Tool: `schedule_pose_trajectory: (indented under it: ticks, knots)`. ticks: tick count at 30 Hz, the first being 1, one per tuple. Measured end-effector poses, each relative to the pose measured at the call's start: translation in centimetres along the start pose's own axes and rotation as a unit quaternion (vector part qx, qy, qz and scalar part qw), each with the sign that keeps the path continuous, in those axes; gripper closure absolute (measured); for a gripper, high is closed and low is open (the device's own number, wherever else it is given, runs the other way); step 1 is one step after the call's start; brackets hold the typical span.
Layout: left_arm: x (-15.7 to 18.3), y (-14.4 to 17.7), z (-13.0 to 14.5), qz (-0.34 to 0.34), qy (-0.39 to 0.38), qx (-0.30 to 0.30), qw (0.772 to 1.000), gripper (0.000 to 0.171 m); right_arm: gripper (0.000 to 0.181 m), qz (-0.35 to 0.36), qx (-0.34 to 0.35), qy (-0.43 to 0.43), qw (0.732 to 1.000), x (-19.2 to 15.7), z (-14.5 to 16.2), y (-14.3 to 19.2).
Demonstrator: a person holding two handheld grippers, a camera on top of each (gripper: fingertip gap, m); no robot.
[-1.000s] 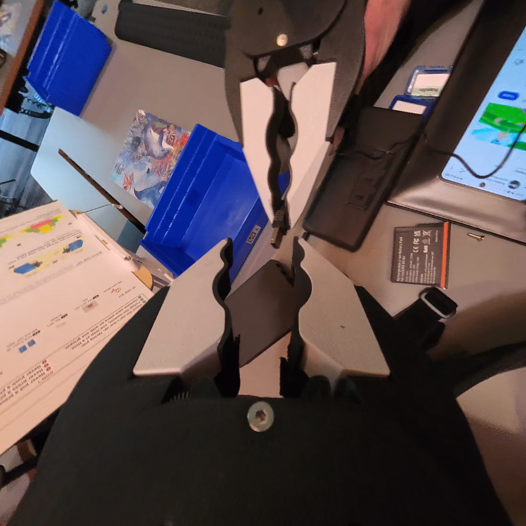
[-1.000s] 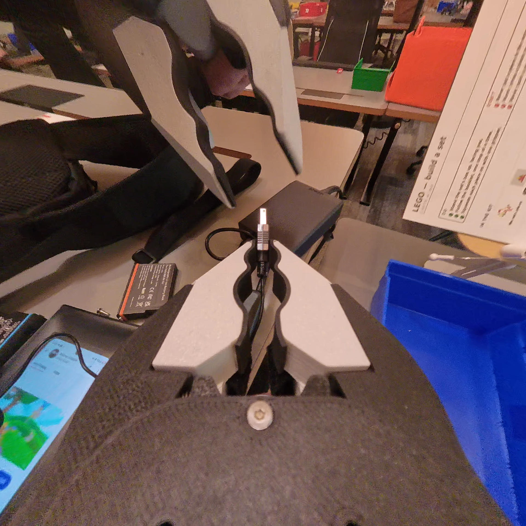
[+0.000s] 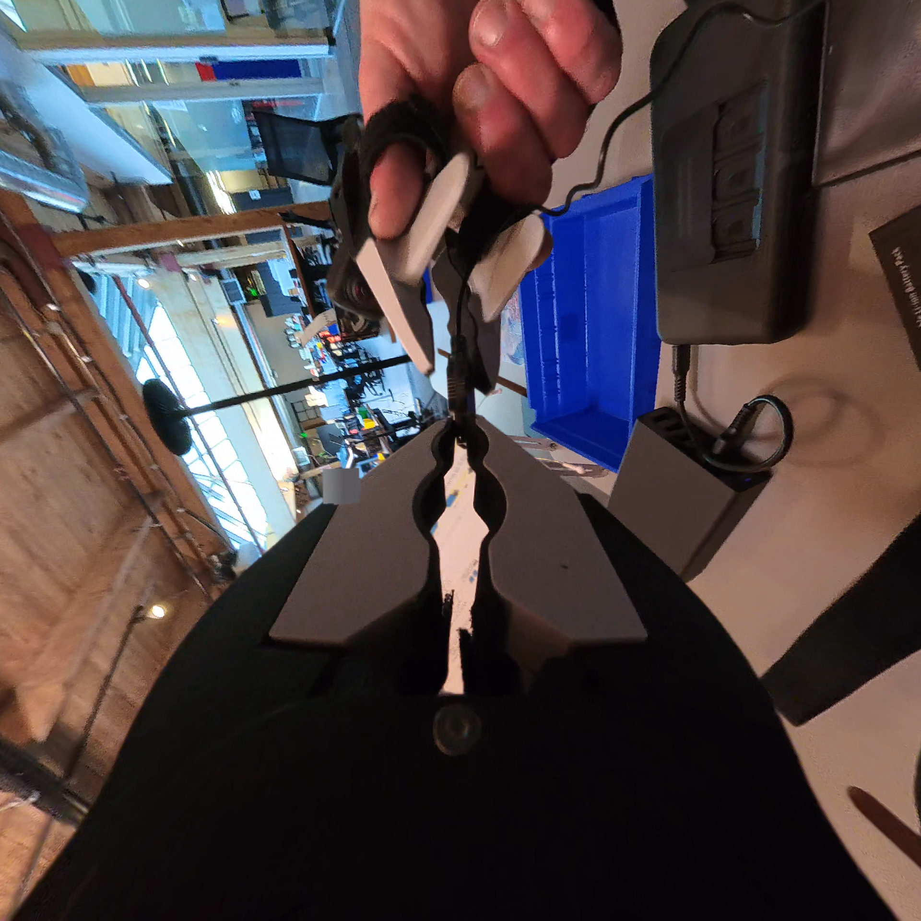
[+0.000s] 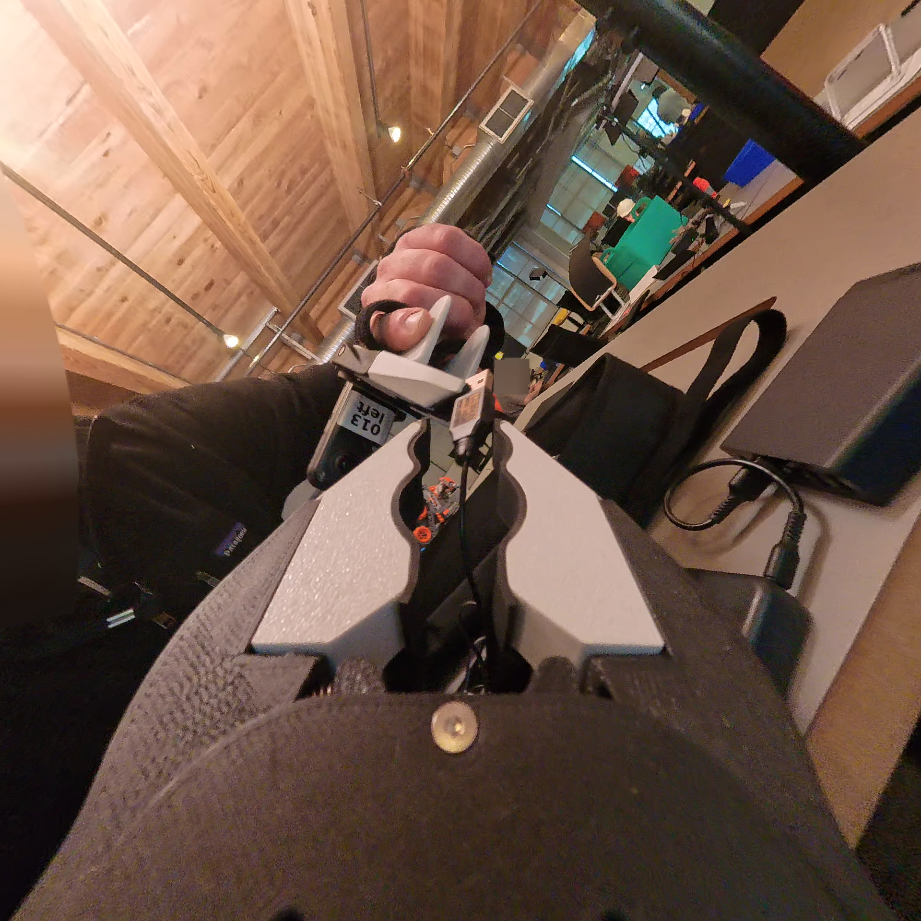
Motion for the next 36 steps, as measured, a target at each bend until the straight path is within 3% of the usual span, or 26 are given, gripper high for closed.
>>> schedule_pose_trajectory:
  ticks: [5,10,14,17,20,25,30,36]
  knots:
    - [-0.5,0.1,-0.6,-0.019,-0.032,0.02,0.999,0.171,0.168,-0.02,0.006,-0.014,1.0,-0.2,0.1,-0.7]
    - [-0.1,-0.2,0.0,-0.024,0.0,0.005,1.0,0.167,0.171,0.061,-0.015,0.05,0.997,0.3,-0.2,-0.3]
    - [1.1,-0.4,2.1,0.054,0.105,-0.021,0.993,0.128,0.176,0.181,-0.062,0.113,0.975,1.4,0.0,1.1]
    - [3.6,-0.6,4.2,0.171,0.158,-0.044,0.971,0.082,0.177,0.279,-0.092,0.16,0.942,2.7,0.1,2.9]
    - [6.9,-1.0,6.4,0.278,0.158,-0.066,0.945,0.064,0.176,0.319,-0.105,0.177,0.925,3.5,0.4,3.9]
    - [9.6,-2.9,7.2,0.362,0.172,-0.048,0.915,0.073,0.176,0.39,-0.142,0.211,0.885,5.2,1.0,5.3]
    - [12.2,-3.9,7.2,0.434,0.16,-0.047,0.885,0.082,0.176,0.413,-0.152,0.212,0.873,6.6,1.5,6.2]
    - [13.3,-4.4,7.3,0.469,0.185,-0.051,0.862,0.081,0.177,0.437,-0.178,0.228,0.852,7.8,1.7,6.5]
Point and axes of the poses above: each gripper's, where its closed fingertips meet, y back along the fingers, z out of its underside, x = y × z across the jaws, the point moved 3 cm from there along y, back along the fingers, and after that the axes turned 12 degrees about -z, right-handed, at the moved point
